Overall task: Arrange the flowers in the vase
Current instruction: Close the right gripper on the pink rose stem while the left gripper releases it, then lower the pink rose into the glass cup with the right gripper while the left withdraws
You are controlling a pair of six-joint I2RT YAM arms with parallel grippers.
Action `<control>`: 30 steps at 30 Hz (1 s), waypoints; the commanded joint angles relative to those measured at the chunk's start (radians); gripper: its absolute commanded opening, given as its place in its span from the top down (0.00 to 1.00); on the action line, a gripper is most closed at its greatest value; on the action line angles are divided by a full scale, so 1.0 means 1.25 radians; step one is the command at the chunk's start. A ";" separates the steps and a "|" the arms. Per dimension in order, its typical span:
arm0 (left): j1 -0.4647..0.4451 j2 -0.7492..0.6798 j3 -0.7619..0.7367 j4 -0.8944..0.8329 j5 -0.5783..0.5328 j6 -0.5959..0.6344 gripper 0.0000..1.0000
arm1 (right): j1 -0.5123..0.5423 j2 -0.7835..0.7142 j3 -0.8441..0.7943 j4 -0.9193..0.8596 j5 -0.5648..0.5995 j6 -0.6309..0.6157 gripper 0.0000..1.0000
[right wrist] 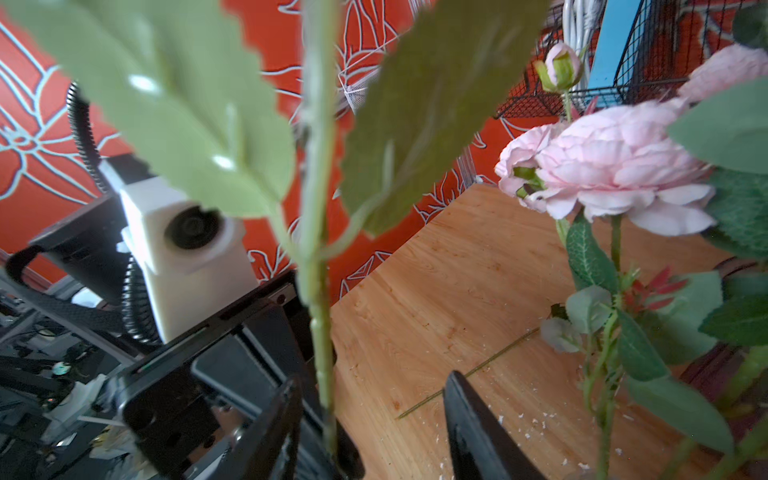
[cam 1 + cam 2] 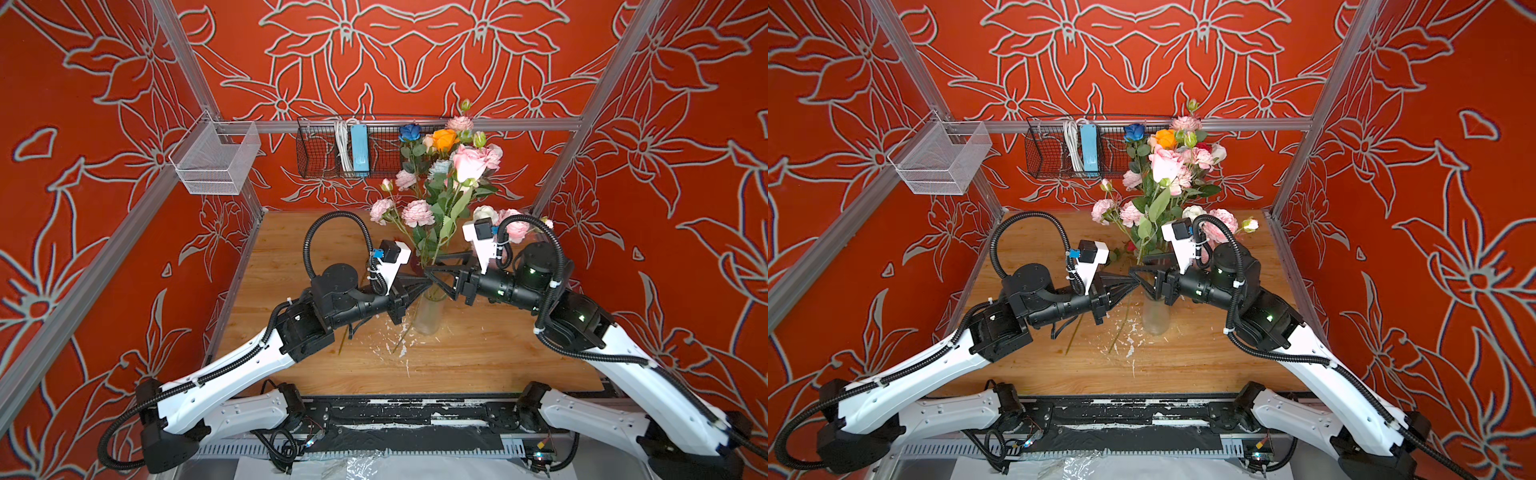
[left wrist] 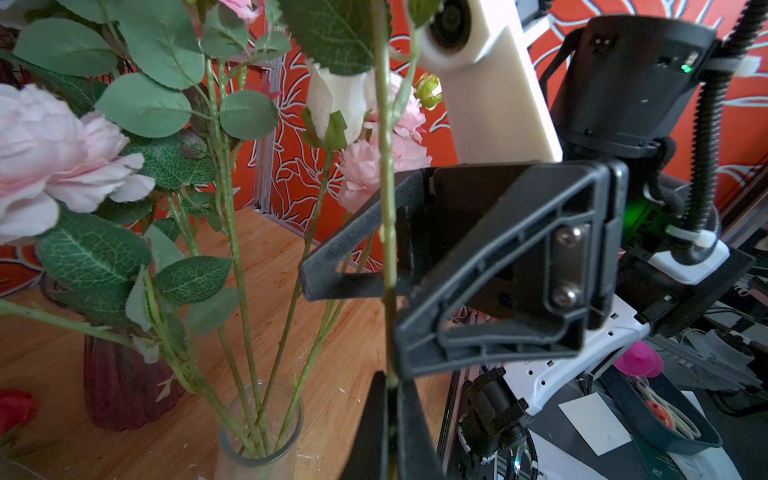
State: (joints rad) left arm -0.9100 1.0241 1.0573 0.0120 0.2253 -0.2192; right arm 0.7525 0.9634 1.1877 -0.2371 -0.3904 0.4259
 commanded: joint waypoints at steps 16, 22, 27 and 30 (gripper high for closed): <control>-0.006 -0.204 -0.215 0.112 -0.248 -0.042 0.36 | 0.016 0.002 0.126 -0.103 0.199 -0.145 1.00; -0.006 -0.395 -0.313 0.039 -0.369 -0.060 0.32 | 0.017 0.007 0.208 -0.174 0.393 -0.252 1.00; -0.006 -0.450 -0.323 -0.008 -0.393 -0.063 0.31 | 0.017 0.051 0.260 -0.178 0.436 -0.282 1.00; -0.006 -0.448 -0.317 -0.030 -0.394 -0.065 0.30 | 0.017 0.088 0.279 -0.196 0.450 -0.287 1.00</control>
State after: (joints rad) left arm -0.9115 0.4622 0.6636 0.0242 -0.2321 -0.2882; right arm 0.7696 1.0348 1.5131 -0.4400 0.1085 0.1188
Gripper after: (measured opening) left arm 0.695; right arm 0.064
